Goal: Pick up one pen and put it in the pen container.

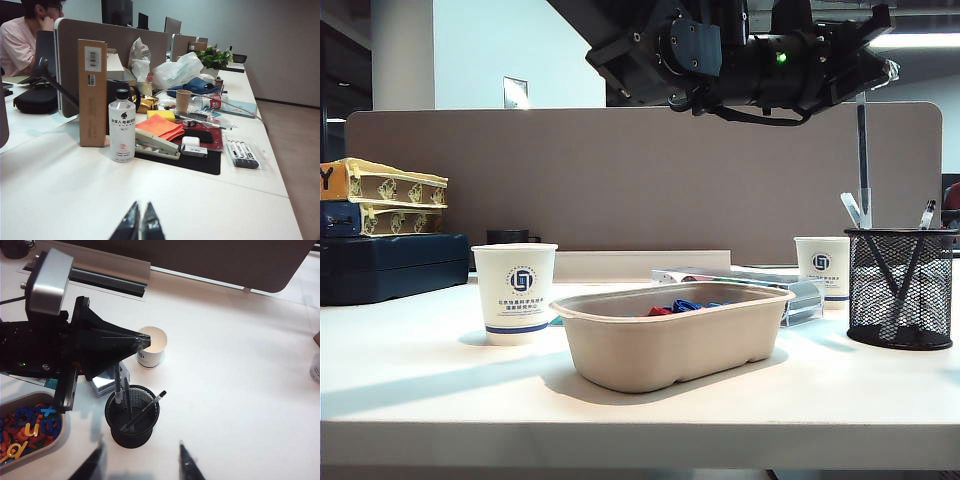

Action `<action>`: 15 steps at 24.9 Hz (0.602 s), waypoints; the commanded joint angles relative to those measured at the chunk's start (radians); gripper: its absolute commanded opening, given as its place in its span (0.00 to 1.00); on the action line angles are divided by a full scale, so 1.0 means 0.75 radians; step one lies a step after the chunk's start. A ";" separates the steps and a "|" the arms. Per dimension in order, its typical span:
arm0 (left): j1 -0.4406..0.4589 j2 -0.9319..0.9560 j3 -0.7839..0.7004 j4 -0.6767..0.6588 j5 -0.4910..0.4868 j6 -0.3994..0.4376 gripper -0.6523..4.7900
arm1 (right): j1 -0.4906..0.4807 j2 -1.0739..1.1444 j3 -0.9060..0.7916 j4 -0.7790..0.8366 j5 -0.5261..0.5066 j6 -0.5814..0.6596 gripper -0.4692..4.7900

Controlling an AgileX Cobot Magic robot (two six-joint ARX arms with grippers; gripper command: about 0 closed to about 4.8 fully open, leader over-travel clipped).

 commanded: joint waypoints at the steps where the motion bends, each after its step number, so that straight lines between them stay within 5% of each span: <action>1: -0.015 0.015 0.008 0.020 -0.002 -0.005 0.11 | 0.001 -0.005 0.007 0.003 0.003 0.002 0.43; 15: -0.040 0.092 0.008 -0.076 -0.015 -0.005 0.11 | 0.002 -0.006 0.008 0.003 0.003 0.001 0.43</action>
